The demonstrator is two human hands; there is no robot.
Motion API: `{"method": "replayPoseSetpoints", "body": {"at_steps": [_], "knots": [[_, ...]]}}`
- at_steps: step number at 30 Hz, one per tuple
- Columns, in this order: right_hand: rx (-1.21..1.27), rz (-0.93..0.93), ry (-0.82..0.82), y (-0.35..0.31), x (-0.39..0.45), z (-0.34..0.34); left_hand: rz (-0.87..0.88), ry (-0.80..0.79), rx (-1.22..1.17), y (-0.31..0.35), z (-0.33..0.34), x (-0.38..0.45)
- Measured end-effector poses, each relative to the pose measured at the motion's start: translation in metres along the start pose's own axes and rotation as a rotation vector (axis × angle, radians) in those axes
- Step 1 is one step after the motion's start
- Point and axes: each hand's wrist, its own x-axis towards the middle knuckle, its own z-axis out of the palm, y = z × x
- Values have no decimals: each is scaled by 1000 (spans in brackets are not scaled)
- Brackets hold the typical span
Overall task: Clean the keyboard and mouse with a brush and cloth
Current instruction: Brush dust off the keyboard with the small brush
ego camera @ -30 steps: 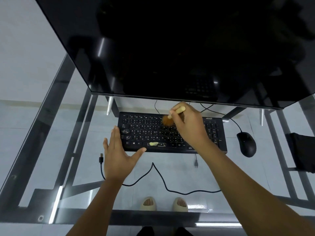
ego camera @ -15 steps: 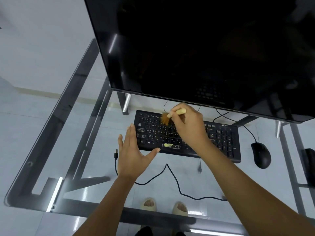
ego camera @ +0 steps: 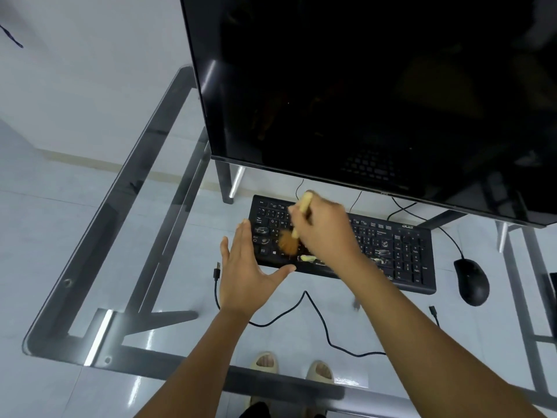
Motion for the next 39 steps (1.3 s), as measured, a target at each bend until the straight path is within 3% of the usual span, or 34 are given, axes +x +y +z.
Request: {"method": "replayPoseSetpoints", "body": {"at_steps": [2,6,8,10,12,15,19,21,25,29,32,35,37,39], "knots": [[28,26,80,9,8,-8,8,12,5,1,1,1],[-34,-37,84,9,19,-10,-16,7,12,-2,0,0],[77,-33,150,4,29,-12,-23,4,7,1,0,0],[192,-29,71,-5,37,-9,-45,6,-8,4,-2,1],[125,-84,-22,-9,39,-2,-61,4,-3,6,-5,0],[114,-114,117,-8,39,6,-82,-18,-4,5,-5,0],[147,-90,25,-7,37,12,-140,-65,-26,8,-6,0],[125,-136,87,-7,36,13,-117,-39,-34,9,-7,0],[137,-94,36,-11,34,12,-99,-7,-35,11,-9,-1],[232,-35,155,2,27,1,-67,5,-22,9,-8,0],[186,44,3,10,23,-7,-46,6,-15,7,-7,2],[219,108,195,16,27,-16,-48,7,-20,9,-7,1],[258,137,95,15,28,-17,-49,15,-17,10,-8,1],[77,99,-73,17,21,-12,-38,30,-12,9,-8,1]]}}
